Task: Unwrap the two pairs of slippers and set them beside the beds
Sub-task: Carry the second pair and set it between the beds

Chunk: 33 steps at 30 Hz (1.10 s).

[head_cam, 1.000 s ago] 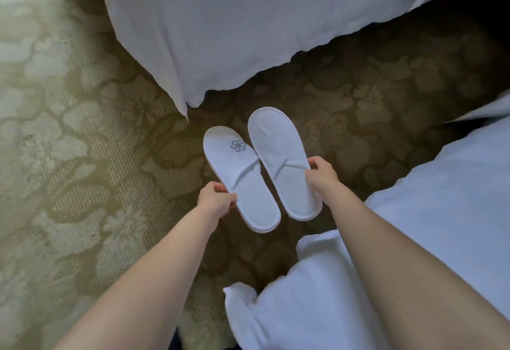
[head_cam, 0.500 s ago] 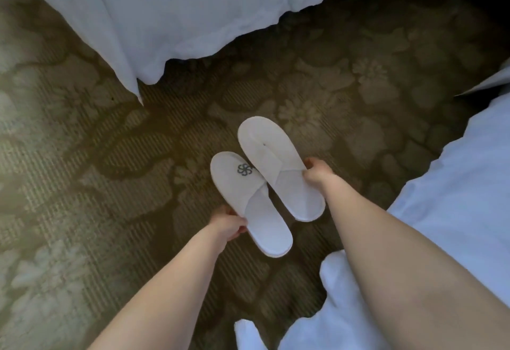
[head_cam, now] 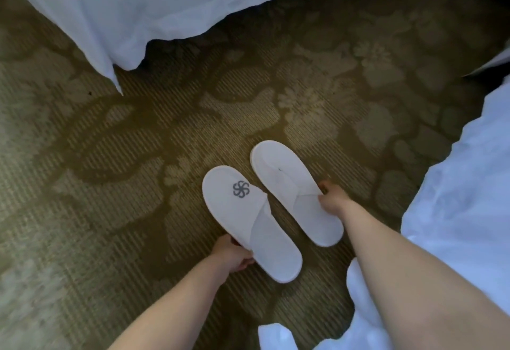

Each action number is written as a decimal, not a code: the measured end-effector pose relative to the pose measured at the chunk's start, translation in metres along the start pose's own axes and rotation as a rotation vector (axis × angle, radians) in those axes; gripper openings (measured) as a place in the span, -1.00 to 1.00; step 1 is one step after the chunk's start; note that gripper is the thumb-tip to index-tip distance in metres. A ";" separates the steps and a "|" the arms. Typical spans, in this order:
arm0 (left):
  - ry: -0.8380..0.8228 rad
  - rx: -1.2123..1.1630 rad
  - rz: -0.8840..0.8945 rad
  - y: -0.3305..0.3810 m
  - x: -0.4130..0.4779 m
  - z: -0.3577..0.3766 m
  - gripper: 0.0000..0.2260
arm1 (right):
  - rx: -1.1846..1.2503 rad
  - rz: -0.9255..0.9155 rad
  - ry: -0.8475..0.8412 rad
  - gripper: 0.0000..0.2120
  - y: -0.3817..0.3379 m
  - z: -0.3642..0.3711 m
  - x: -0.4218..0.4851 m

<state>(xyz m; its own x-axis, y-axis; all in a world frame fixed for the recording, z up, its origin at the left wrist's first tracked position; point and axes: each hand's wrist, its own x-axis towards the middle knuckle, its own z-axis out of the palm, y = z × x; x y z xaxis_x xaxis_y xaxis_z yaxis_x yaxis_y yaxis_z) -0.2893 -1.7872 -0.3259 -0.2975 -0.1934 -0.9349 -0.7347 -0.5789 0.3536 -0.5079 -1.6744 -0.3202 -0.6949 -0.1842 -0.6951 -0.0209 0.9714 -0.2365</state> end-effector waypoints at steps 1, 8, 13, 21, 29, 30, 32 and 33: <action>-0.007 0.008 -0.009 -0.001 0.001 0.002 -0.72 | -0.006 -0.002 -0.004 -0.58 0.002 0.002 0.000; 0.000 0.086 -0.027 0.000 0.008 0.002 -0.81 | -0.043 -0.017 0.022 -0.60 0.001 0.010 0.004; 0.006 0.128 -0.018 -0.006 0.009 0.003 -0.80 | -0.059 -0.028 0.043 -0.60 -0.002 0.014 0.007; 0.036 0.186 0.009 -0.012 0.008 0.008 -0.79 | -0.073 -0.014 0.080 -0.59 -0.005 0.018 0.007; 0.029 0.180 -0.066 -0.011 0.008 0.009 -0.68 | -0.132 0.015 0.137 -0.60 -0.002 0.020 0.007; 0.028 0.177 -0.088 -0.010 0.005 0.007 -0.69 | -0.150 0.009 0.160 -0.60 -0.003 0.020 0.005; 0.039 0.204 -0.102 -0.006 0.000 0.000 -0.74 | -0.150 -0.017 0.200 -0.62 -0.007 0.017 0.000; 0.032 0.267 -0.096 -0.003 -0.005 -0.005 -0.79 | -0.146 -0.028 0.195 -0.63 -0.009 0.015 -0.006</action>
<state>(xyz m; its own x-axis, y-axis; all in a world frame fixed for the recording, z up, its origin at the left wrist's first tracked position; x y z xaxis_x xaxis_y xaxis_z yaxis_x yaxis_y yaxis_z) -0.2825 -1.7884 -0.3230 -0.2027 -0.1754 -0.9634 -0.8943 -0.3676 0.2551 -0.4926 -1.6846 -0.3238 -0.8177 -0.1928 -0.5423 -0.1360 0.9803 -0.1435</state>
